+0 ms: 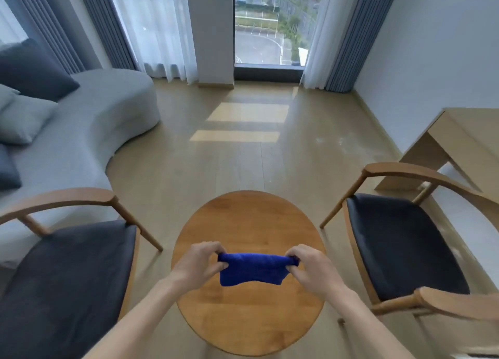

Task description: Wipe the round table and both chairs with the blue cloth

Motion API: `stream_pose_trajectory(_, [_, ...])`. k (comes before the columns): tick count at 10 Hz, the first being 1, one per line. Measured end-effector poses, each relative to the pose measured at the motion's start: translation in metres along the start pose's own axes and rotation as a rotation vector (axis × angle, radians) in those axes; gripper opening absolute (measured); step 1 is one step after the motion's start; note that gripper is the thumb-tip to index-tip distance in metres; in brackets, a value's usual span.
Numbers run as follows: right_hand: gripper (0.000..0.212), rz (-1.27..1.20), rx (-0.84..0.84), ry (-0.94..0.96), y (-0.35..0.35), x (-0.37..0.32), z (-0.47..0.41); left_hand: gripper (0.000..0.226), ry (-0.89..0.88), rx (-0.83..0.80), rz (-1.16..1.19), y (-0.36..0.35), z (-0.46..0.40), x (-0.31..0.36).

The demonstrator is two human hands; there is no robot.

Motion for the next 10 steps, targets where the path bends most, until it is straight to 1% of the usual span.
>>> stream_pose_trajectory(1, [0.012, 0.015, -0.115, -0.055, -0.038, 0.022, 0.006, 0.011, 0.096, -0.117, 0.087, -0.041, 0.004, -0.021])
stream_pose_trajectory(2, [0.014, 0.011, -0.179, -0.110, -0.065, 0.044, -0.004, 0.004, 0.167, -0.194, 0.109, -0.068, -0.008, -0.039])
stream_pose_trajectory(3, [0.017, 0.012, -0.224, -0.160, -0.093, 0.067, -0.034, 0.003, 0.246, -0.233, 0.104, -0.092, -0.040, -0.060])
stream_pose_trajectory(4, [0.017, 0.041, -0.221, -0.213, -0.127, 0.095, -0.073, 0.005, 0.316, -0.219, 0.055, -0.124, -0.083, -0.085])
stream_pose_trajectory(5, [0.020, 0.116, -0.188, -0.249, -0.161, 0.119, -0.107, 0.012, 0.357, -0.137, -0.017, -0.153, -0.121, -0.107])
stream_pose_trajectory(6, [0.021, 0.149, -0.123, -0.269, -0.182, 0.136, -0.134, 0.014, 0.397, -0.062, -0.043, -0.168, -0.149, -0.123])
stream_pose_trajectory(7, [0.023, 0.183, -0.109, -0.247, -0.193, 0.148, -0.153, 0.016, 0.421, -0.061, -0.086, -0.175, -0.165, -0.136])
stream_pose_trajectory(8, [0.025, 0.232, -0.113, -0.264, -0.195, 0.153, -0.165, 0.020, 0.451, -0.041, -0.103, -0.176, -0.173, -0.139])
stream_pose_trajectory(9, [0.026, 0.238, -0.101, -0.305, -0.190, 0.152, -0.166, 0.024, 0.485, 0.003, -0.065, -0.173, -0.169, -0.137])
stream_pose_trajectory(10, [0.025, 0.251, -0.125, -0.305, -0.174, 0.147, -0.147, 0.025, 0.488, -0.012, -0.058, -0.165, -0.151, -0.126])
Point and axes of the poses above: each hand's wrist, its own z-axis away from the middle knuckle, its own y-axis out of the back of the hand, x = y × z, the point moved 1 cm from there along -z, towards the middle knuckle, and after that the axes turned 5 degrees about -x, right-handed, at the moved point
